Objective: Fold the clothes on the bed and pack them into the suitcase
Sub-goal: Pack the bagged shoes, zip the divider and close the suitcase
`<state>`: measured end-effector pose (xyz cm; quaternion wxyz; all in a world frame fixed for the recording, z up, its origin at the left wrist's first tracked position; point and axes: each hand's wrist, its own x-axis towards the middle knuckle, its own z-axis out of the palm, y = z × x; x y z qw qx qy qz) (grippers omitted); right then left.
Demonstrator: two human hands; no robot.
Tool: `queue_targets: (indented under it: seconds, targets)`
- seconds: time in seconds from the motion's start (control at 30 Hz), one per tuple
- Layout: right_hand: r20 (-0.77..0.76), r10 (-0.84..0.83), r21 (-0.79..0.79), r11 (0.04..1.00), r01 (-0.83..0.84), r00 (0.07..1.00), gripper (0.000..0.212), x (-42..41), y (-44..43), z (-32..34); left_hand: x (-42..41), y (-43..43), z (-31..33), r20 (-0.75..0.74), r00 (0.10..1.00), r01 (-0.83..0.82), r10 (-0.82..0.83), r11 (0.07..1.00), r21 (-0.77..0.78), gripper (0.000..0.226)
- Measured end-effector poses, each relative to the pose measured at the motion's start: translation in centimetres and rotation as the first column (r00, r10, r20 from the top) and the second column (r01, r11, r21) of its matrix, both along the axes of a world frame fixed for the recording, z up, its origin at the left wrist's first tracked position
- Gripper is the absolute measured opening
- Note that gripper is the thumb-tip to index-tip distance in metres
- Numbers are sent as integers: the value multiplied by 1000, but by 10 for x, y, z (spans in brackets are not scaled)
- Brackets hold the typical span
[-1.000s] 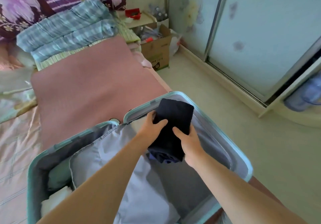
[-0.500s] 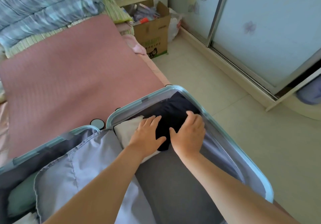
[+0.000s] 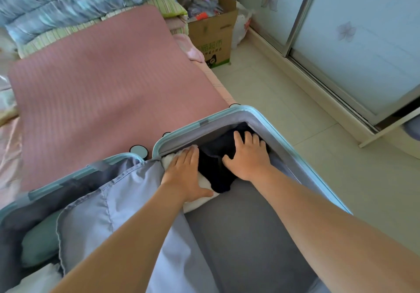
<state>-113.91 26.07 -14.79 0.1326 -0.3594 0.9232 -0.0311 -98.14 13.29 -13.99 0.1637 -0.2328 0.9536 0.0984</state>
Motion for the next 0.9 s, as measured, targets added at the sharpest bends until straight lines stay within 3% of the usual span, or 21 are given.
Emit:
queue_targets:
  seconds: [0.07, 0.17, 0.27, 0.4, 0.5, 0.63, 0.77, 0.9]
  targets:
    - [-55, 68, -90, 993, -72, 996, 84, 20, 3, -3, 3, -2, 5, 94, 995, 51, -39, 991, -127, 127]
    - [92, 182, -11, 983, -182, 979, 97, 32, 11, -10, 11, -5, 4, 205, 979, 43, -10, 986, -159, 128]
    - [49, 88, 91, 992, -93, 995, 109, 27, 5, -17, 12, -2, 2, 254, 967, 50, -1, 981, -188, 129]
    - [-47, -68, 132, 988, 74, 997, 103, 17, -20, -18, 9, 2, 2, 310, 950, 48, 20, 977, -210, 132]
    - [-21, -54, 165, 985, 56, 998, 106, 12, -30, -20, 10, 1, 3, 323, 946, 53, 17, 977, -207, 133]
    - [90, -16, 133, 991, 4, 996, 107, 12, -17, -15, 9, 4, 11, 229, 974, 30, 2, 990, -136, 126]
    - [133, 26, -122, 992, -10, 991, 75, 25, 20, 10, 11, 30, 31, -39, 999, -22, 22, 1000, 23, 90]
    - [196, 12, -305, 951, 49, 981, 49, 64, 82, 35, 25, 79, 54, -291, 955, -13, 59, 987, 160, 52]
